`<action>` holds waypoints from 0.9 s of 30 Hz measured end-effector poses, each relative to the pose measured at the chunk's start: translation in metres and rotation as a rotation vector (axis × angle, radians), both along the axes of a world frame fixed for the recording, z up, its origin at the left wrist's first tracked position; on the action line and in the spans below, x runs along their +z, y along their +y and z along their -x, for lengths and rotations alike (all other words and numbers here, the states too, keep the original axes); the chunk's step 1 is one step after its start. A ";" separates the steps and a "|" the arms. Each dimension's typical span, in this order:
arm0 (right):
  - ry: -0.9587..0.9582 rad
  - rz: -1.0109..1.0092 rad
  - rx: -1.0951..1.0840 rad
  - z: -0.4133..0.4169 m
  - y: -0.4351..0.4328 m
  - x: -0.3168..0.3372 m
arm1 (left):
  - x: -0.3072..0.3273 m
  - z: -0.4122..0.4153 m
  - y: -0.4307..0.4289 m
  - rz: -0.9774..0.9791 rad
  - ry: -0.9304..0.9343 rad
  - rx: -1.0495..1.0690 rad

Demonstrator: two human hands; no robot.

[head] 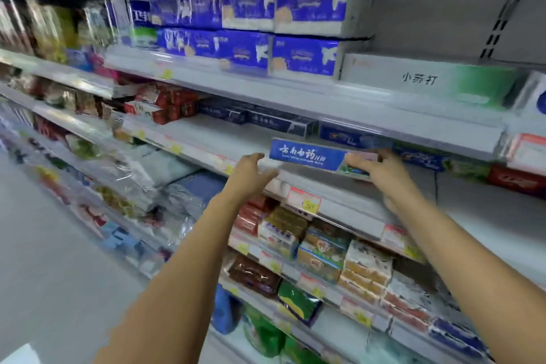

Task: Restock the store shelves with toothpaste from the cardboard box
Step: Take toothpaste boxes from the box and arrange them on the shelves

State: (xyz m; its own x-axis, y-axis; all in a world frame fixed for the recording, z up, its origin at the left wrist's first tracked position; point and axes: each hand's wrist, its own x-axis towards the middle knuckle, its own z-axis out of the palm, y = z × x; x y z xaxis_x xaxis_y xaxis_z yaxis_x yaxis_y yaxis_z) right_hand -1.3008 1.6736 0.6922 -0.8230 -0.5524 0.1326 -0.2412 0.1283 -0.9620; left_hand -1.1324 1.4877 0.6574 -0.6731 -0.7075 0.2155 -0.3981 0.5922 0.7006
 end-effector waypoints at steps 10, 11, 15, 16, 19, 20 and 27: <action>0.142 -0.271 -0.144 0.044 -0.155 -0.036 | -0.046 0.013 -0.100 0.188 -0.030 0.154; 0.186 -0.347 -0.188 0.049 -0.164 -0.036 | -0.050 0.013 -0.101 0.216 -0.031 0.152; 0.205 -0.458 -0.282 0.062 -0.198 -0.035 | -0.058 0.017 -0.102 0.252 -0.017 0.156; 0.193 -0.463 -0.306 0.063 -0.206 -0.036 | -0.060 0.017 -0.103 0.256 -0.005 0.159; 0.161 -0.466 -0.356 0.060 -0.224 -0.039 | -0.063 0.018 -0.105 0.270 0.007 0.169; 0.155 -0.472 -0.356 0.061 -0.230 -0.041 | -0.063 0.018 -0.106 0.271 -0.003 0.165; 0.157 -0.460 -0.374 0.070 -0.253 -0.046 | -0.060 0.016 -0.104 0.280 -0.066 0.151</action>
State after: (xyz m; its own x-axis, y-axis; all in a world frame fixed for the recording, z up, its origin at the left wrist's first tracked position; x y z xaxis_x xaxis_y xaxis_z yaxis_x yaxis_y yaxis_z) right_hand -1.3703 1.4203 0.6463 -0.9621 -0.2591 0.0848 -0.2340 0.6252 -0.7446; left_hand -1.1482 1.3835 0.5977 -0.5840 -0.7198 0.3752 -0.5352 0.6890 0.4888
